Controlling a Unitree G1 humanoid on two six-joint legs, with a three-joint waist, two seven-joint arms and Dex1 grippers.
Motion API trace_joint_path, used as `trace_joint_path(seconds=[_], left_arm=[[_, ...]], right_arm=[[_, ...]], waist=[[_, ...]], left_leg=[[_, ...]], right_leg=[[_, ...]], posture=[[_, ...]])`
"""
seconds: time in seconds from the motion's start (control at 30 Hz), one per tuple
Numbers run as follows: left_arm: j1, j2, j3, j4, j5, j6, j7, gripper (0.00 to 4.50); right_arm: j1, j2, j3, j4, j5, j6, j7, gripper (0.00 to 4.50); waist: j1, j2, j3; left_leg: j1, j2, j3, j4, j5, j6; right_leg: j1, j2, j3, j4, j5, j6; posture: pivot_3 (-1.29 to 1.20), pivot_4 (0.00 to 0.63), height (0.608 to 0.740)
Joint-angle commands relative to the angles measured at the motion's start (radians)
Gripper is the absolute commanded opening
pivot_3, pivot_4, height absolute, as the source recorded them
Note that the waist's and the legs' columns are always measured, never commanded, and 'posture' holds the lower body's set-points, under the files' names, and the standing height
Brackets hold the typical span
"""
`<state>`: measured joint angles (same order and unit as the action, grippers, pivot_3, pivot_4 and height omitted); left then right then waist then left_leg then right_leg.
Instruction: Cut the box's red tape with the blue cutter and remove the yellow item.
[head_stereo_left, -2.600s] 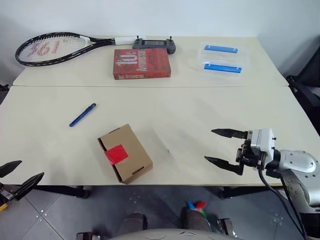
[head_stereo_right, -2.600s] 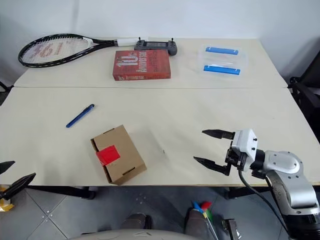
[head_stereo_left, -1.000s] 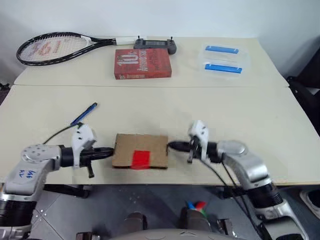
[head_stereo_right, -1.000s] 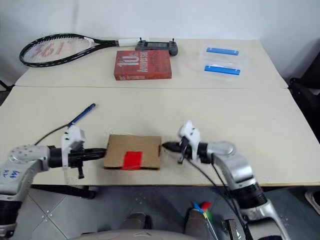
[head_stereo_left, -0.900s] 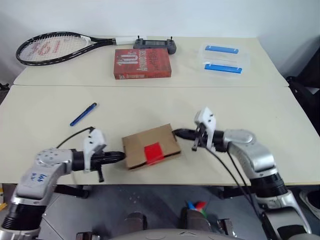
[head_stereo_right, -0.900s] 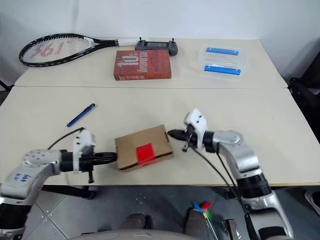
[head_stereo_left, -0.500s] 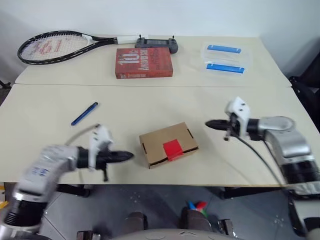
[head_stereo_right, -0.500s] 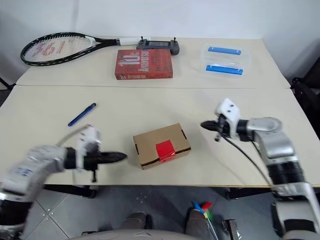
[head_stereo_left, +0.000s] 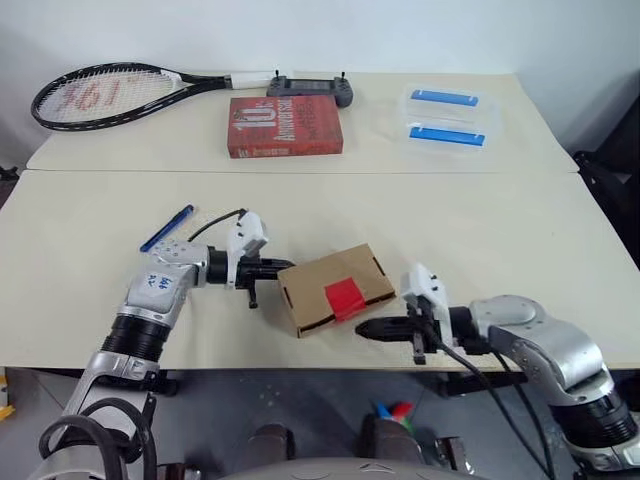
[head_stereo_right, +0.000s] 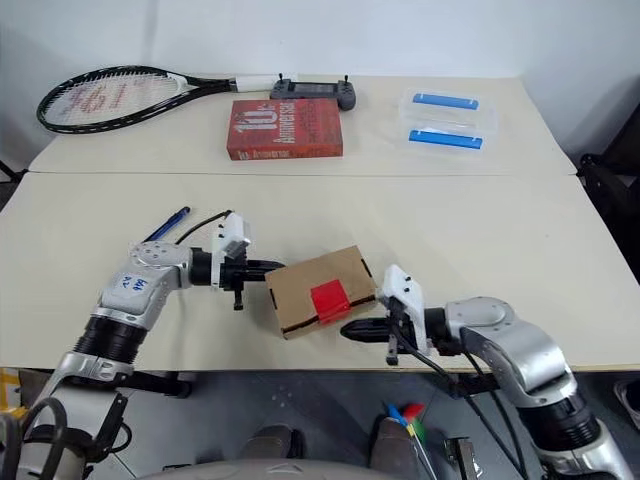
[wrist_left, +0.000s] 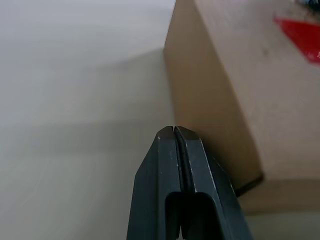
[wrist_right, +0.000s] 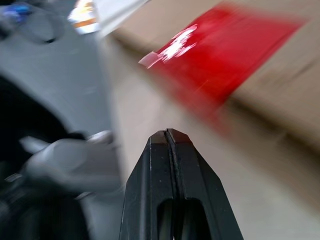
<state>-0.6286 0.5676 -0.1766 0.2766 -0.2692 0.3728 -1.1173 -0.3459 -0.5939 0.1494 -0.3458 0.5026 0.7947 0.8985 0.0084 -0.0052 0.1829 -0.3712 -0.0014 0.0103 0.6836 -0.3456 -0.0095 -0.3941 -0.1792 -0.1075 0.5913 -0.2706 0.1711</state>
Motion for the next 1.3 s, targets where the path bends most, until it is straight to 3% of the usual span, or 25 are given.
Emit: trace_joint_path(seconds=[0.03,0.17,0.3,0.53,0.77,0.87,0.93,1.03,1.2,1.3], left_arm=[[0.067,0.0,-0.006,-0.152,-0.049,0.079,-0.024,0.02],[0.134,-0.019,0.026,-0.263,-0.069,0.166,0.045,0.02],[0.138,-0.134,0.078,-0.308,-0.082,0.232,0.214,0.02],[0.134,-0.227,0.046,-0.32,-0.047,0.257,0.328,0.02],[0.148,-0.185,0.048,-0.357,-0.05,0.271,0.327,0.02],[0.172,-0.132,0.108,-0.398,-0.086,0.279,0.308,0.02],[0.213,-0.074,0.218,-0.437,-0.137,0.279,0.294,0.2],[0.39,0.019,0.446,-0.468,-0.193,0.188,0.25,0.83],[0.701,0.084,0.769,-0.402,-0.214,0.013,0.201,2.21],[0.818,0.111,0.952,-0.297,-0.22,-0.052,0.219,3.05]], right_arm=[[-0.066,0.023,-0.038,0.091,-0.076,-0.068,-0.095,0.0],[-0.15,0.024,-0.031,0.236,-0.136,-0.162,-0.079,0.0],[-0.26,0.052,-0.012,0.419,-0.171,-0.253,-0.026,0.0],[-0.405,0.091,0.027,0.697,-0.269,-0.427,0.069,0.0],[-0.456,0.09,0.004,0.892,-0.333,-0.658,0.159,0.0],[-0.454,0.046,-0.052,0.901,-0.296,-0.701,0.22,0.0],[-0.436,-0.02,-0.119,0.864,-0.237,-0.68,0.286,0.0],[-0.321,-0.119,-0.236,0.663,-0.044,-0.523,0.43,0.54],[-0.138,-0.117,-0.326,0.385,0.028,-0.52,0.35,2.13],[-0.029,-0.023,-0.37,0.225,0.085,-0.566,0.264,3.07]], waist=[[-0.001,0.0,0.0],[-0.002,0.0,0.0],[-0.005,0.0,0.0],[-0.013,0.0,0.0],[-0.015,0.0,0.0],[-0.014,0.0,0.0],[-0.014,0.001,0.0],[-0.011,0.001,0.001],[-0.035,0.002,0.001],[-0.033,0.002,0.001]], left_leg=[[0.0,0.0,0.0,0.0,0.0,0.0],[0.0,-0.001,-0.001,0.0,0.0,0.0],[0.0,0.0,-0.001,0.001,0.0,0.0],[0.0,-0.001,-0.001,0.0,0.0,0.001],[0.001,0.0,-0.001,0.0,0.0,0.0],[0.0,0.0,-0.001,0.0,0.0,0.0],[0.0,0.0,-0.001,0.0,0.0,0.0],[0.0,0.0,-0.002,-0.001,0.0,0.0],[0.002,0.002,0.001,-0.003,-0.004,-0.001],[0.003,0.003,0.002,-0.001,-0.004,-0.001]], right_leg=[[0.0,0.0,0.0,0.0,0.0,0.0],[0.0,-0.001,0.0,0.0,0.0,0.0],[0.001,-0.001,0.0,0.0,0.0,0.0],[0.0,-0.001,0.0,0.0,0.0,0.0],[0.001,-0.001,0.0,0.0,0.0,0.0],[0.001,-0.001,0.0,0.0,0.0,0.0],[0.001,-0.001,0.0,0.0,0.0,0.0],[0.001,-0.001,0.0,-0.002,0.0,0.0],[0.001,0.0,-0.004,-0.003,0.0,-0.001],[0.001,0.0,-0.004,-0.001,0.0,-0.001]], posture=[[0.0,0.15,0.74],[0.0,0.15,0.74],[0.0,0.15,0.74],[0.0,0.15,0.74],[0.0,0.15,0.74],[0.0,0.15,0.74],[0.0,0.15,0.74],[0.0,0.15,0.74],[0.0,0.15,0.74],[0.0,0.15,0.74]])
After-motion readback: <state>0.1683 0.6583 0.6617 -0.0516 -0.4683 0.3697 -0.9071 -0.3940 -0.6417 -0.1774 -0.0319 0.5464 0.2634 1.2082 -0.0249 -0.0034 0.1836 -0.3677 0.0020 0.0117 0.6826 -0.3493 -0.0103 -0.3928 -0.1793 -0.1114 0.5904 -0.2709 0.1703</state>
